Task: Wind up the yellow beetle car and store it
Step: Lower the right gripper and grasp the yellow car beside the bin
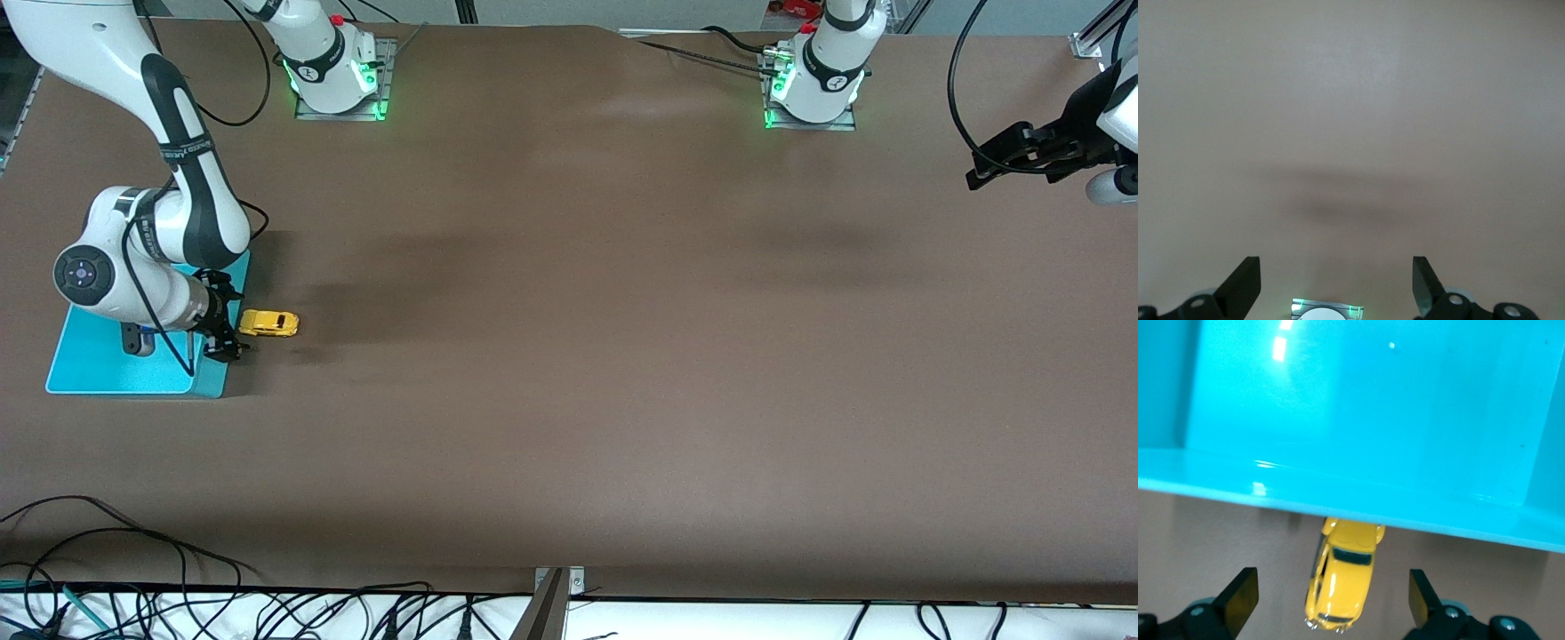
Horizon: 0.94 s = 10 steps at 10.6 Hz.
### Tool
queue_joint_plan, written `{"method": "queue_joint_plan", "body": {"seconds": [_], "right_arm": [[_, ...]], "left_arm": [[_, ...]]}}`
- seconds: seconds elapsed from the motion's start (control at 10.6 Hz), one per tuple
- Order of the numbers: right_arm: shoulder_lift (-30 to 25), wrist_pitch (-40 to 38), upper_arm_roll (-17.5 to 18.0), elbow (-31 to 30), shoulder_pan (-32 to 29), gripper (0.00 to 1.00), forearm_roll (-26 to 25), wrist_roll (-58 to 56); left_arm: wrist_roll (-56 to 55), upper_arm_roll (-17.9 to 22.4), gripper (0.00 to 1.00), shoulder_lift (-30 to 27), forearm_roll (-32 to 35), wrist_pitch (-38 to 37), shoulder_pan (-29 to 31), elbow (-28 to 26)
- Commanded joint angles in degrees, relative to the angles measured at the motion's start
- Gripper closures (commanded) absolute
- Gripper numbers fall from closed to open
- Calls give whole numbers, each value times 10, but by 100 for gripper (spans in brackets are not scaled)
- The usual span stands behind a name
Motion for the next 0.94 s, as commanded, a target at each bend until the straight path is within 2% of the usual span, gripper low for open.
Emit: {"method": "queue_joint_plan", "body": {"seconds": [0.0, 0.28, 0.75, 0.85], "right_arm": [[-32, 45, 2, -58, 4, 0, -10, 44], [-28, 87, 3, -84, 7, 0, -10, 49], [-2, 124, 3, -87, 7, 0, -9, 50], [9, 130, 3, -86, 6, 13, -7, 55]], "left_arm": [[-7, 2, 0, 15, -15, -10, -6, 24], [-7, 3, 0, 14, -14, -11, -6, 24], [-8, 2, 0, 14, -14, -11, -7, 24], [-8, 3, 0, 14, -14, -11, -6, 24]]}}
